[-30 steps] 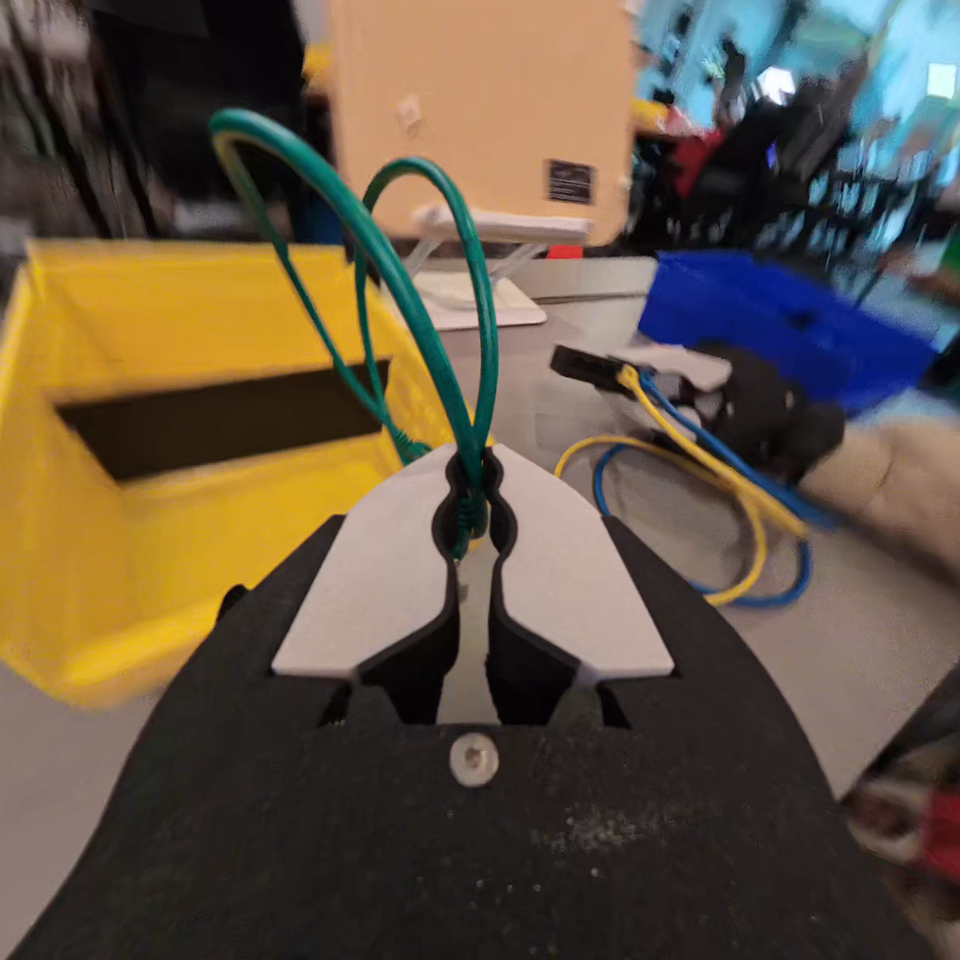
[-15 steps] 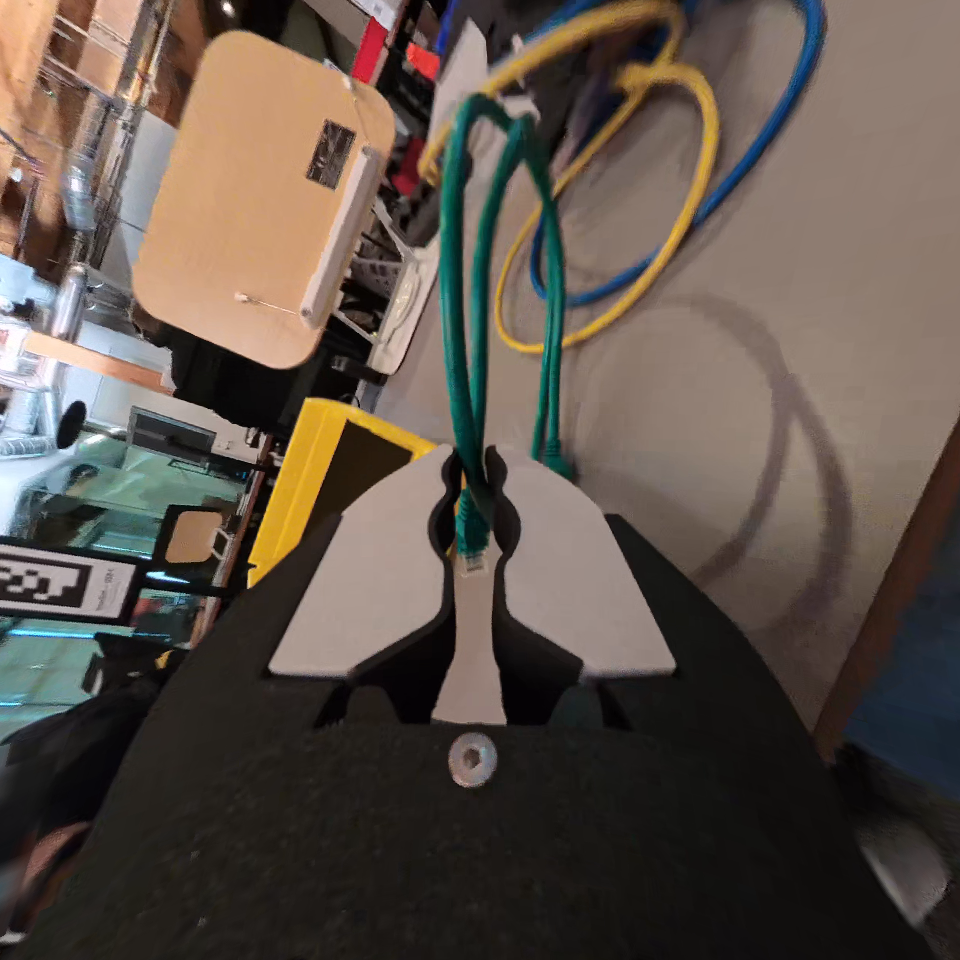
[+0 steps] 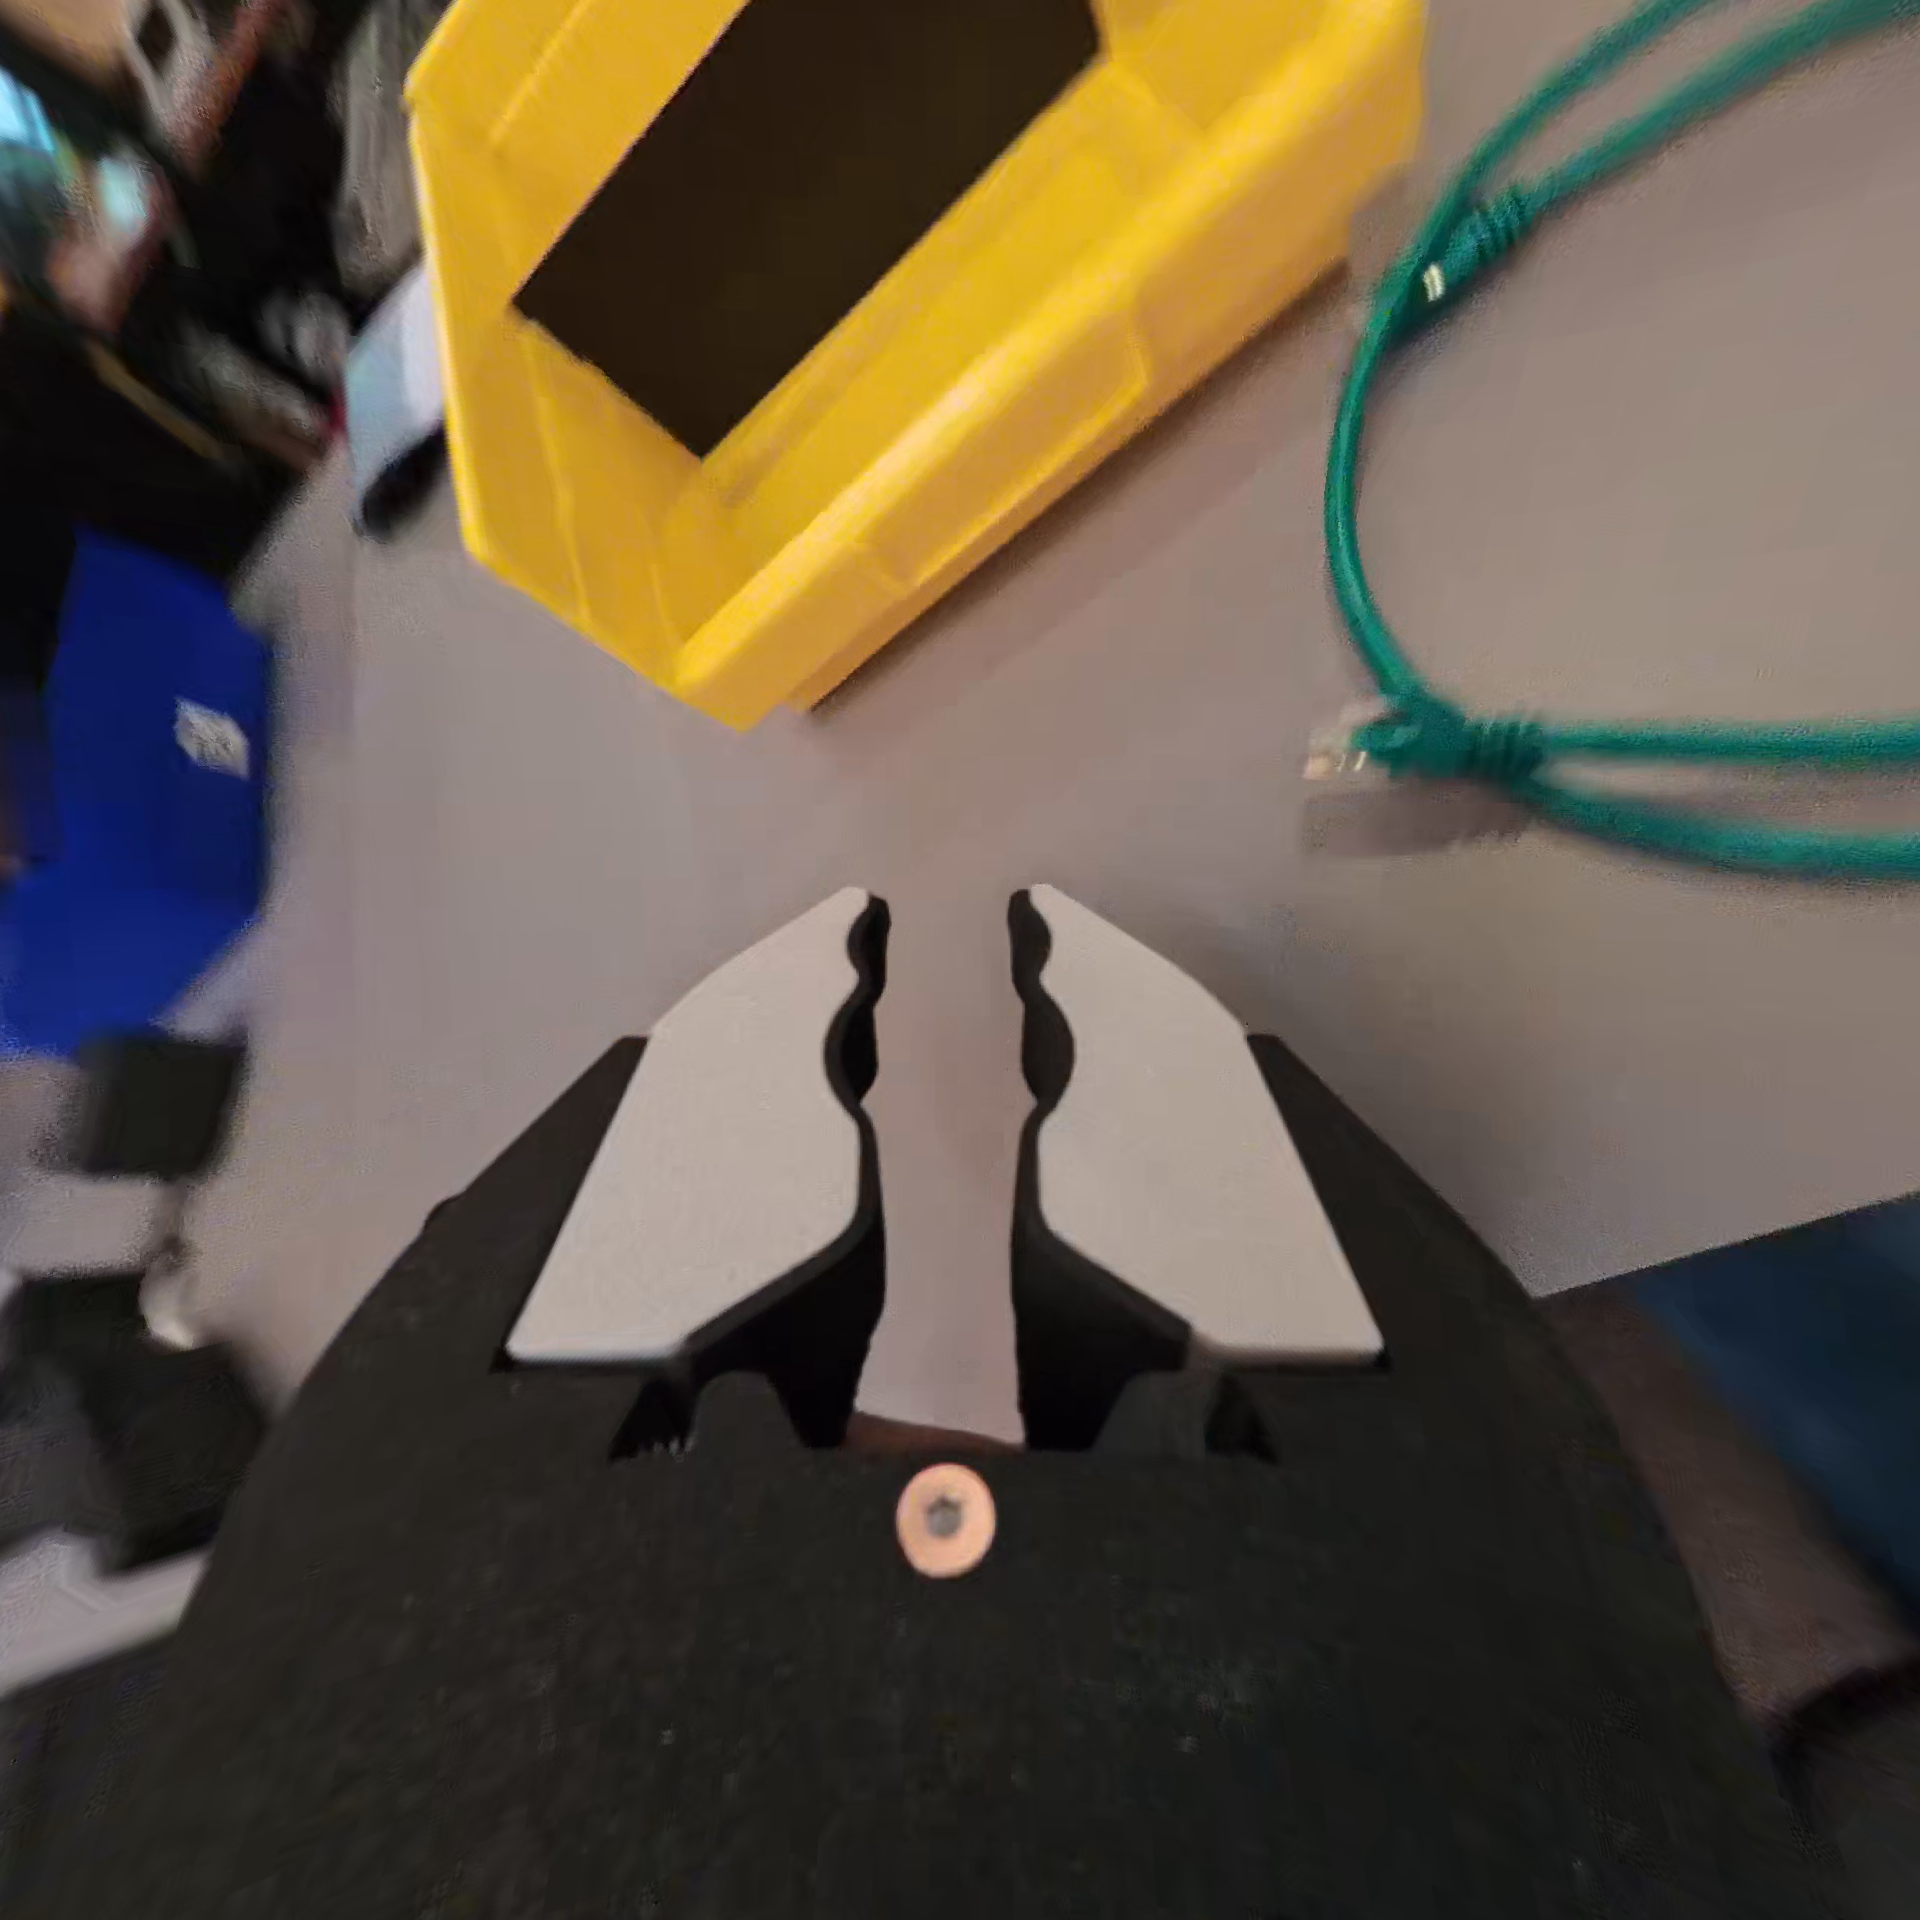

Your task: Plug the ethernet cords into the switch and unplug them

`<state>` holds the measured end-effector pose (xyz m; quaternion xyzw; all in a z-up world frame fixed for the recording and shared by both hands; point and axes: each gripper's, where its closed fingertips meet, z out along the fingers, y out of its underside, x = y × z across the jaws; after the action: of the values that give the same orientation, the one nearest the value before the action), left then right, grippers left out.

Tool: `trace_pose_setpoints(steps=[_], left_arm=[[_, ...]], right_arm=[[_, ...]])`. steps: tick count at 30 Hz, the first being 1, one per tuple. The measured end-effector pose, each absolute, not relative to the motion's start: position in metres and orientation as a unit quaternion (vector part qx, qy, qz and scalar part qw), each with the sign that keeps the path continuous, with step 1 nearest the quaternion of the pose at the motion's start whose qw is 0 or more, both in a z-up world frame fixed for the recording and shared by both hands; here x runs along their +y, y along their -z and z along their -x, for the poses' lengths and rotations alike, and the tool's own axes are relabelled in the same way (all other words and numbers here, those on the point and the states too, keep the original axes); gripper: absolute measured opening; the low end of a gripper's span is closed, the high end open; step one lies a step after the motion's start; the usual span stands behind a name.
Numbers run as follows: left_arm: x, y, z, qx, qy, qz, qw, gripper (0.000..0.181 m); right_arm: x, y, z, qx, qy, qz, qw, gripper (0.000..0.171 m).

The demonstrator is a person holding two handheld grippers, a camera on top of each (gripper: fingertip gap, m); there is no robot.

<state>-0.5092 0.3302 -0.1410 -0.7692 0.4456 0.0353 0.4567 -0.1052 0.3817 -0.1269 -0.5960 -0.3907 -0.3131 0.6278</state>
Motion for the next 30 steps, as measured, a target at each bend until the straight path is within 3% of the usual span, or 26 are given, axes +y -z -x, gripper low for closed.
trace_pose_setpoints(steps=[1, 4, 7, 10, 12, 16, 18, 22, 30], left_arm=[[0.323, 0.134, 0.499, 0.400, 0.003, 0.794, 0.459, 0.025], [0.291, 0.122, 0.455, 0.279, 0.107, 0.841, 0.450, 0.025], [0.264, 0.146, 0.425, 0.183, 0.138, 0.892, 0.389, 0.027], [0.261, 0.180, 0.419, 0.170, 0.073, 0.920, 0.346, 0.045], [0.264, 0.195, 0.425, 0.166, 0.029, 0.931, 0.323, 0.038], [0.269, 0.203, 0.416, 0.181, 0.057, 0.929, 0.318, 0.041], [0.275, 0.203, 0.412, 0.203, 0.067, 0.920, 0.328, 0.022], [0.280, 0.199, 0.406, 0.232, 0.095, 0.912, 0.325, 0.012], [0.298, 0.131, 0.381, 0.361, 0.149, 0.836, 0.386, 0.006]], right_arm=[[0.382, 0.127, 0.106, -0.392, 0.313, 0.596, 0.628, 0.026], [0.382, 0.128, 0.106, -0.394, 0.313, 0.596, 0.626, 0.026], [0.382, 0.128, 0.107, -0.394, 0.312, 0.596, 0.626, 0.026], [0.381, 0.128, 0.108, -0.395, 0.310, 0.596, 0.627, 0.026], [0.381, 0.128, 0.108, -0.396, 0.311, 0.595, 0.626, 0.026], [0.381, 0.128, 0.109, -0.396, 0.309, 0.596, 0.626, 0.026], [0.381, 0.129, 0.109, -0.399, 0.311, 0.596, 0.624, 0.026], [0.381, 0.128, 0.109, -0.396, 0.309, 0.595, 0.627, 0.026], [0.378, 0.118, 0.113, -0.393, 0.308, 0.574, 0.649, 0.026]])
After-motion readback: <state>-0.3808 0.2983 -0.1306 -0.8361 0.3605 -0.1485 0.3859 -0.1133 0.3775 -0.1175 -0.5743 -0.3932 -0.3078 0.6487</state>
